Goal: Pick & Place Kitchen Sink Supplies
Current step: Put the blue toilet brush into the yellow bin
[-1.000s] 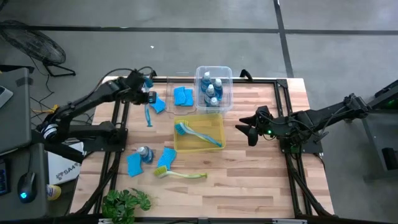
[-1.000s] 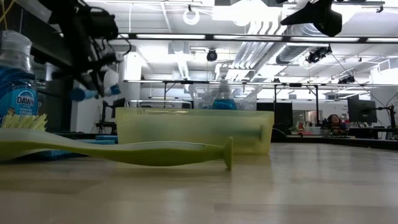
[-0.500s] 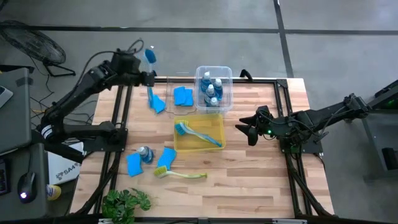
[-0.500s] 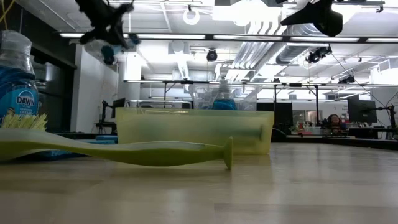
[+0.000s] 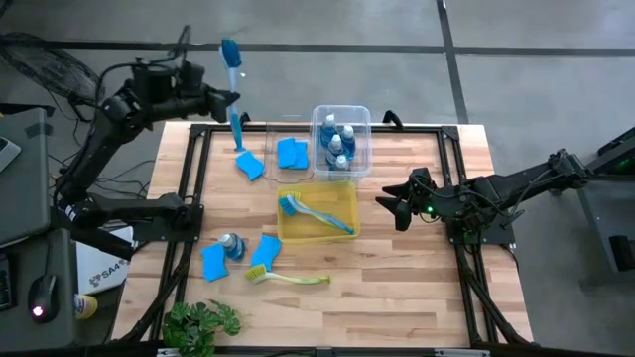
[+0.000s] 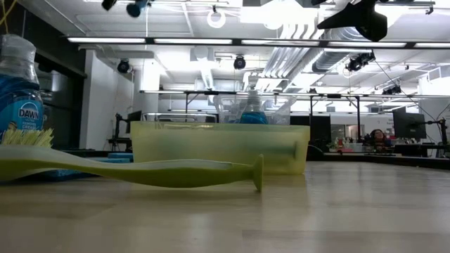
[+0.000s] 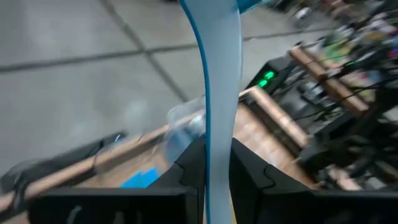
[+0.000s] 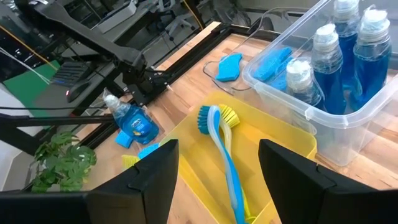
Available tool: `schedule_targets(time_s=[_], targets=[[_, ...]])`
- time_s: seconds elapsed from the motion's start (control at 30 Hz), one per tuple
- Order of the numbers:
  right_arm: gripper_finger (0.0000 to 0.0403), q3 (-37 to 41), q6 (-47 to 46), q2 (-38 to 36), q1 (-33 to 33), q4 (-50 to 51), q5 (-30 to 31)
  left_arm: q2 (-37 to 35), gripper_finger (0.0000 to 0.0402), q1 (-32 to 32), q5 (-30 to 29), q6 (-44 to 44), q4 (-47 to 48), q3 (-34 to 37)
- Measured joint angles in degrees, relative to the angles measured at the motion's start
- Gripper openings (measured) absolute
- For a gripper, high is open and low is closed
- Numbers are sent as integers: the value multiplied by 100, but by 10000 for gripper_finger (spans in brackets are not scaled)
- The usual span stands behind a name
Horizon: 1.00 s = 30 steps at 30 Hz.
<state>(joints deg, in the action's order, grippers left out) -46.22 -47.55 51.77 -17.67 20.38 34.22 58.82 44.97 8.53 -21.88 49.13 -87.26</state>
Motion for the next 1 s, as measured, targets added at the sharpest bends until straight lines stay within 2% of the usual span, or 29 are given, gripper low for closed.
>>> schedule_targets(time_s=[0.2,0.4,0.6,0.77,0.87,1.0], targets=[[216,0,0,0,2,26,2,-1,39,0,632,296,-626,-496],[216,0,2,0,0,54,7,-1,39,-2,1624,1228,-1452,-617],[216,0,4,0,0,172,11,82,39,-41,2073,1065,-2248,-617],[216,18,2,0,2,181,13,266,39,-456,2621,1279,-2899,-617],[216,18,2,0,2,181,13,385,39,-730,2966,1649,-2892,-612],[216,18,2,2,2,181,-9,567,39,-1141,3102,1872,-2692,-612]])
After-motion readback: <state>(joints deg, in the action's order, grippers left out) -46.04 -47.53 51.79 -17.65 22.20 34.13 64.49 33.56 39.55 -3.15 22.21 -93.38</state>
